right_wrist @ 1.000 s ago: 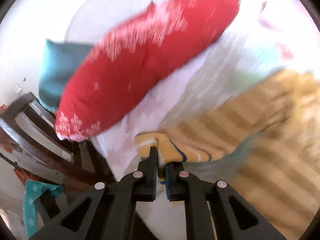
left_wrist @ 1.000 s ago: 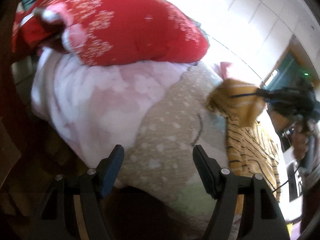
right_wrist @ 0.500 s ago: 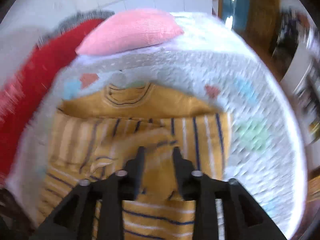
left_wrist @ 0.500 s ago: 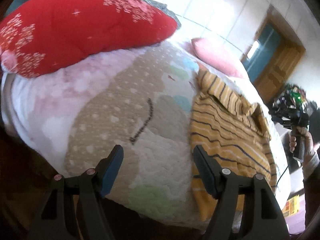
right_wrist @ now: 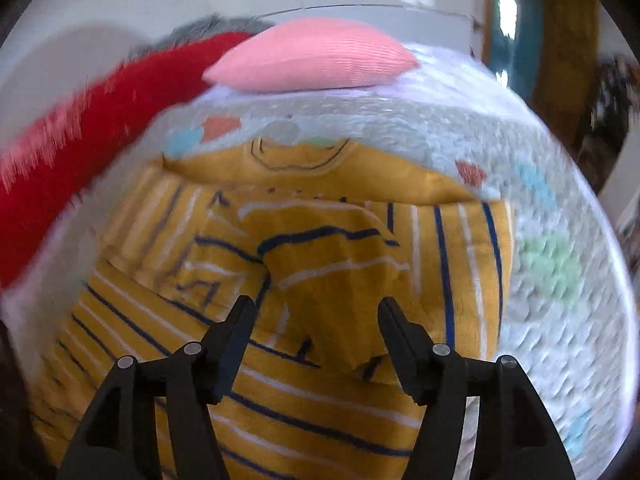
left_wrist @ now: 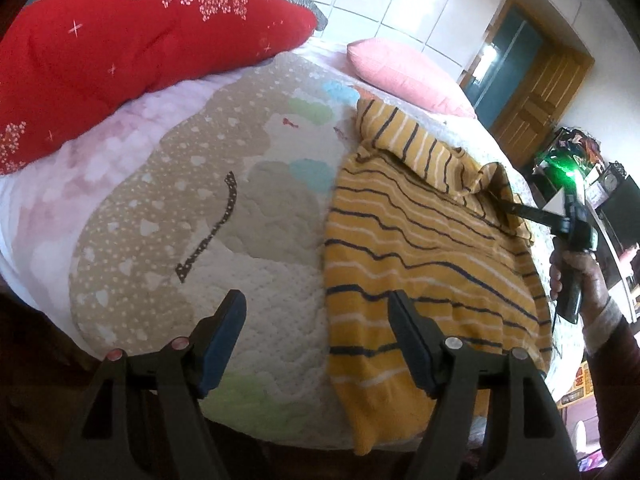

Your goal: Fold small clothes

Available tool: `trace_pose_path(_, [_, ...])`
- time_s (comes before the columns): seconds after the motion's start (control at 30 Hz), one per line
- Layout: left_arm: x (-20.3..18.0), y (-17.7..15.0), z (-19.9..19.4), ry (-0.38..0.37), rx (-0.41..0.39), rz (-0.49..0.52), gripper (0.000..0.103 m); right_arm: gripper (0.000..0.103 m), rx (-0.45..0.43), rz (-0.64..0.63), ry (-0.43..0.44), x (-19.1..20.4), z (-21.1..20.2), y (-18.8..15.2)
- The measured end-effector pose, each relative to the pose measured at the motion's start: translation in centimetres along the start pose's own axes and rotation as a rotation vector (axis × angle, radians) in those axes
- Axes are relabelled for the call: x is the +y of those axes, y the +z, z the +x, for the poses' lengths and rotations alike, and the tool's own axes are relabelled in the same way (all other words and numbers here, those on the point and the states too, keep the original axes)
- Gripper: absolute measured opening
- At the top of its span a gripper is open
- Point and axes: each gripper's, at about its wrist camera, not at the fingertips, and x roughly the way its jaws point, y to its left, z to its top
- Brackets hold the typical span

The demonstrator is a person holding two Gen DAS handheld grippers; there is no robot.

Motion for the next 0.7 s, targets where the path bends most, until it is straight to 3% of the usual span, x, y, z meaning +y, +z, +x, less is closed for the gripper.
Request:
trace_pose_path(0.03, [0.0, 0.1, 0.1, -0.003, 0.002, -0.003, 0.072, 0.01, 0.031, -0.04, -0.048, 0.4, 0.7, 0.4])
trace_pose_path(0.1, [-0.1, 0.3, -0.1, -0.005, -0.008, -0.001, 0.072, 0.009, 0.04, -0.07, -0.081, 0.3, 0.8, 1.1])
trace_pose_path(0.17, [0.0, 0.5, -0.3, 0.003, -0.021, 0.004, 0.072, 0.009, -0.017, -0.088, -0.12, -0.1, -0.7, 1.5])
trace_pose_path(0.27, [0.5, 0.6, 0.0, 0.004, -0.014, -0.016, 0.072, 0.011, -0.086, -0.156, -0.254, -0.8, -2.6, 0.9])
trace_pose_path(0.37, [1.0, 0.5, 0.3, -0.009, -0.005, -0.036, 0.072, 0.037, -0.033, -0.206, -0.384, -2.0, -1.8, -1.0])
trace_pose_path(0.47, [0.9, 0.1, 0.4, -0.013, -0.002, -0.036, 0.072, 0.038, 0.043, -0.214, -0.472, -3.8, -1.4, -3.7])
trace_pose_path(0.53, [0.8, -0.2, 0.5, -0.023, 0.007, -0.031, 0.073, 0.04, 0.058, -0.137, -0.422, -5.3, -2.6, -5.3])
trace_pose_path(0.6, [0.7, -0.5, 0.9, -0.039, 0.023, -0.03, 0.076, 0.053, 0.063, 0.007, -0.263, -6.9, -4.7, -7.4])
trace_pose_path(0.7, [0.7, -0.8, 1.8, -0.077, 0.062, -0.044, 0.076, 0.061, 0.057, 0.281, 0.105, -8.8, -7.6, -11.6])
